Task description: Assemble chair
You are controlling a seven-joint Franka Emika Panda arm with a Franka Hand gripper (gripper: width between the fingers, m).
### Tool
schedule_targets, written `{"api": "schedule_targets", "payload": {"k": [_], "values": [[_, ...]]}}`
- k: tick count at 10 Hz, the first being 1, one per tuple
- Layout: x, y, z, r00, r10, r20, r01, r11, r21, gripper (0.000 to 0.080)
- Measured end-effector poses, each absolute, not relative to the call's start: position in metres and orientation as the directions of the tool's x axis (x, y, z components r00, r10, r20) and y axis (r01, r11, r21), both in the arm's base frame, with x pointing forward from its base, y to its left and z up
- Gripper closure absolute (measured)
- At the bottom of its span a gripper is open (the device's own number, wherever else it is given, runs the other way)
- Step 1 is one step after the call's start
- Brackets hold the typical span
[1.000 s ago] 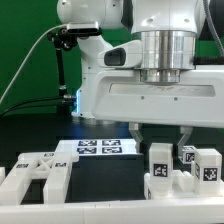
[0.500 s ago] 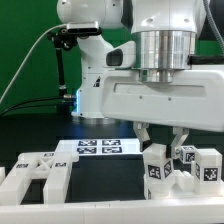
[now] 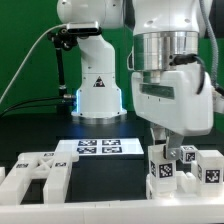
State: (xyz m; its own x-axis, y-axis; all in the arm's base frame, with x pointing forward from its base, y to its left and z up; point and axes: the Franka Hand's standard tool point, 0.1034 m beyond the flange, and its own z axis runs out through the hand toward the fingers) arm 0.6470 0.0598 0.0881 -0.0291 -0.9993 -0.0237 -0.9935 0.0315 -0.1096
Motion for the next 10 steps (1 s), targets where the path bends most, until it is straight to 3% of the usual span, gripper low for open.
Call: {"api": "schedule_targets", "payload": {"k": [3,4,5,6,7,10], "values": [[0.6468,0.0599,0.0878,0.021,-1.0,-0.017,-0.994,-0.019,-0.11,0.0505],[0.6458,0.0608,0.0874,0.147,-0.989,0.02,-0.984,-0.149,-0.102,0.0288],[0.6451,0.0636,0.0872,0.322,-0.945,0.061,-0.942,-0.326,-0.085,0.0194],[0.6437,0.0638,0.0848,0.476,-0.875,0.084,-0.873,-0.482,-0.077,0.0194],[0.6437,0.0629,0.0847,0.501,-0.861,0.087,-0.859,-0.507,-0.073,0.0159],[0.6438,0.0612,0.0847,0.679,-0.727,0.103,-0.726,-0.685,-0.049,0.0152]]}}
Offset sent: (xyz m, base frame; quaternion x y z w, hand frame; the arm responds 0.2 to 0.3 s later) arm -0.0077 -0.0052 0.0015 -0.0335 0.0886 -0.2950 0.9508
